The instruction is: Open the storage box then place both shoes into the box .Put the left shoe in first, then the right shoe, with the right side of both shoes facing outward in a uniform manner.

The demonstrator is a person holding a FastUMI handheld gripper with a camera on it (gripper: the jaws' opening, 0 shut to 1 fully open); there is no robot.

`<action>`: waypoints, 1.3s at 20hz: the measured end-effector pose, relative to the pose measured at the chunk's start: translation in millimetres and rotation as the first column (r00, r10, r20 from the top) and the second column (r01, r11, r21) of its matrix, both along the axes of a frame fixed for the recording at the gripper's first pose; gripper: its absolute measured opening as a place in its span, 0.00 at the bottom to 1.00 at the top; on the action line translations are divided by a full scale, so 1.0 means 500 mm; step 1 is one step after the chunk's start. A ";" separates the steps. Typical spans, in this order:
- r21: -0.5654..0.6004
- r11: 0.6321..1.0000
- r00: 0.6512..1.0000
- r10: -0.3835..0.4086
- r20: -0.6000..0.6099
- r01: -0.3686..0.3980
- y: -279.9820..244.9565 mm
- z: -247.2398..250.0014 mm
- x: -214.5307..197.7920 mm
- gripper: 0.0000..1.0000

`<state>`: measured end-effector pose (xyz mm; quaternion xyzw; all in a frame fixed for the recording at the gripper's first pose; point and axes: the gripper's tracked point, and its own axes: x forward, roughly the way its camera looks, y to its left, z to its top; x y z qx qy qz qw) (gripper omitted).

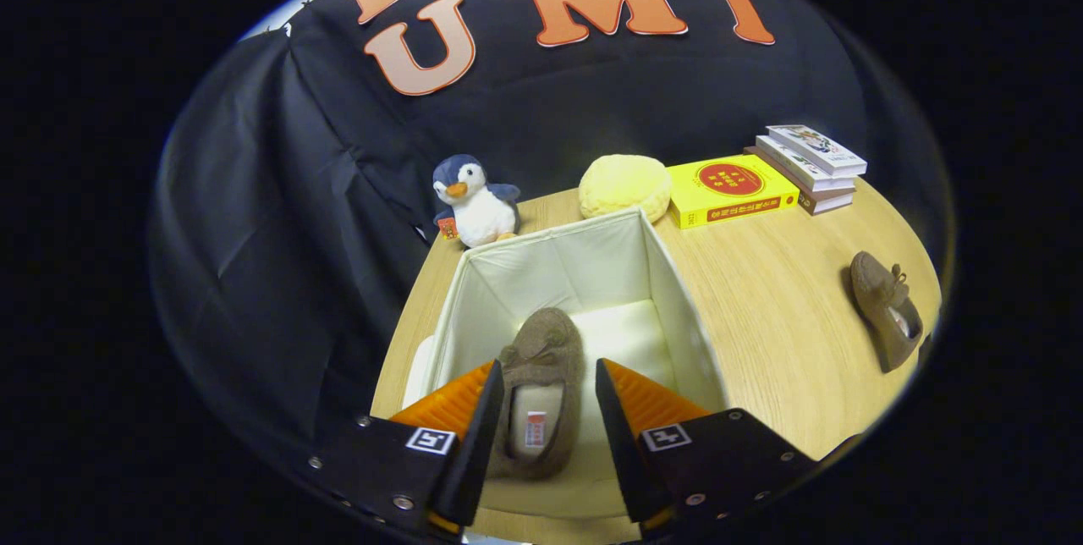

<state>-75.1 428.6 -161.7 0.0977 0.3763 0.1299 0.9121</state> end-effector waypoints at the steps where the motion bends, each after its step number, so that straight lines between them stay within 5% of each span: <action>1: 0.001 1.000 1.000 0.002 0.015 -0.002 -0.014 0.010 0.002 0.75; 7: -0.025 0.998 0.994 -0.063 0.090 0.065 -0.172 0.059 0.032 0.98; 14: -0.097 0.973 0.976 -0.199 0.086 0.207 -0.465 0.029 0.051 0.99; 26: -0.221 0.939 0.964 -0.264 0.024 0.263 -0.862 -0.095 0.053 0.99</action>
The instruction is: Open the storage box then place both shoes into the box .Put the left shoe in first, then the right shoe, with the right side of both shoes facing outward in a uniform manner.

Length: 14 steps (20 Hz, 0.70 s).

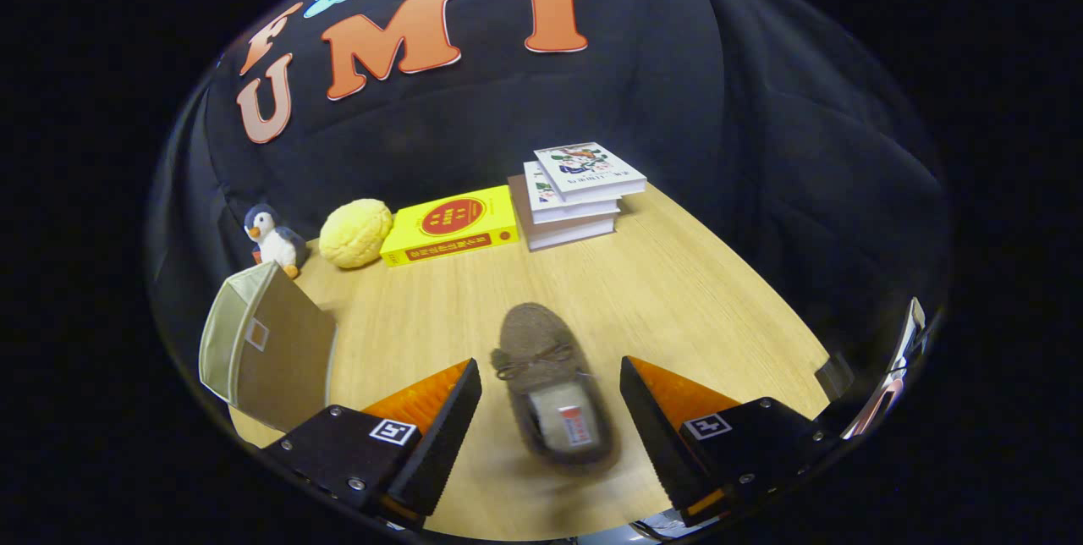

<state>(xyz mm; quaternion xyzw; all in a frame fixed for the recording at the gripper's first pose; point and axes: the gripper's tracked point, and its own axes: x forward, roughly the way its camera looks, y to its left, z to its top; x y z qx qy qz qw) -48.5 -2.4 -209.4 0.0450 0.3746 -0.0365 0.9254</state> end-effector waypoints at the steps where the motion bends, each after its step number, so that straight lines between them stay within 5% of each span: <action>1: 0.002 1.000 1.000 -0.001 -0.007 0.001 -0.016 -0.012 -0.001 0.99; 6: -0.003 0.999 0.997 0.039 -0.062 -0.039 -0.043 -0.098 -0.006 0.96; 14: 0.010 0.997 0.989 0.073 -0.132 -0.072 -0.018 -0.192 0.017 0.41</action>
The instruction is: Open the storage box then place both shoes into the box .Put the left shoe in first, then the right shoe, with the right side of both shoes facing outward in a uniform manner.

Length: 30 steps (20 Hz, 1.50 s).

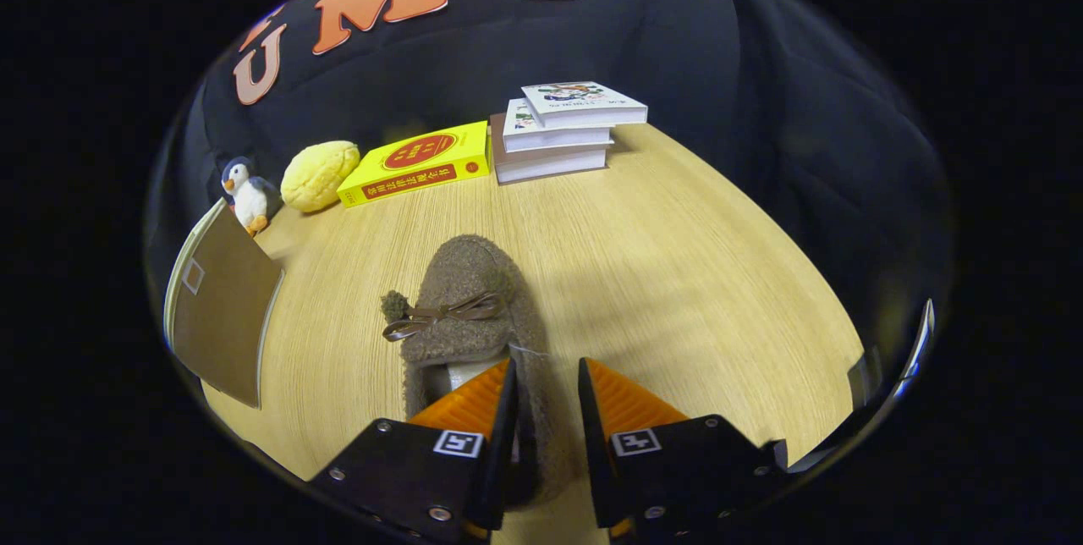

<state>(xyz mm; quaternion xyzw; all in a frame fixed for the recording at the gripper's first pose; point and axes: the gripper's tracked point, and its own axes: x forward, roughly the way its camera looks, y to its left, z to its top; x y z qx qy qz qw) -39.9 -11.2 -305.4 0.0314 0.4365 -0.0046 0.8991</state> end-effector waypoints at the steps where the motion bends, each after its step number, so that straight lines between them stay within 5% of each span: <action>1: 0.002 1.000 1.000 -0.004 -0.005 0.004 0.004 -0.001 0.000 0.29; 3: -0.011 1.000 1.000 -0.021 -0.005 0.021 -0.002 0.003 0.002 0.09; 5: -0.003 0.999 0.999 -0.043 -0.021 0.043 0.002 0.011 -0.006 0.03; 14: -0.011 0.994 0.991 -0.112 0.071 0.113 0.081 0.174 -0.005 0.01; 30: 0.146 0.989 0.980 -0.040 0.194 0.012 0.578 0.391 -0.012 0.01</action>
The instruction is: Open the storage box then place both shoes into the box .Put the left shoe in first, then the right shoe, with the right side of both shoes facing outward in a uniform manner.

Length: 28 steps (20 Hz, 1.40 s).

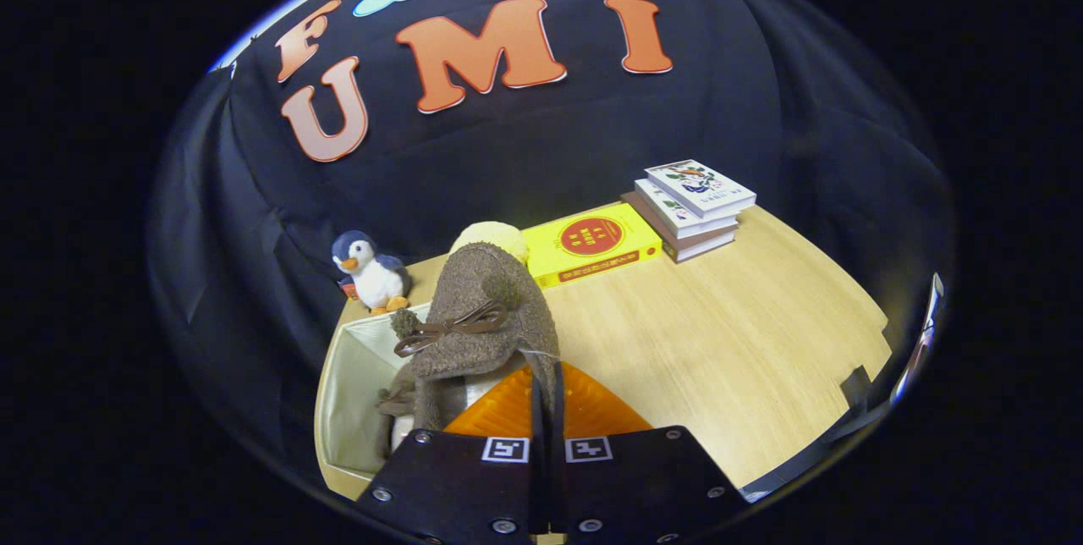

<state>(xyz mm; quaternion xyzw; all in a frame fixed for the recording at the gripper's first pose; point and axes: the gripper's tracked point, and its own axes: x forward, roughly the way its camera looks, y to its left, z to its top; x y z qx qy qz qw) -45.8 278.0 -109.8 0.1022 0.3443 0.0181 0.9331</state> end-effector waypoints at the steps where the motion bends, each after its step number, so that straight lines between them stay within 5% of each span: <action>1: 0.004 1.000 1.000 0.008 0.003 -0.008 0.021 0.007 0.002 0.01; 9: 0.016 0.999 0.998 0.050 -0.046 -0.049 0.146 -0.029 -0.006 0.02; 24: 0.033 0.997 0.993 0.069 -0.098 -0.066 0.177 -0.090 -0.048 0.03; 28: 0.054 0.997 0.998 0.059 -0.029 -0.057 0.167 -0.043 -0.035 0.25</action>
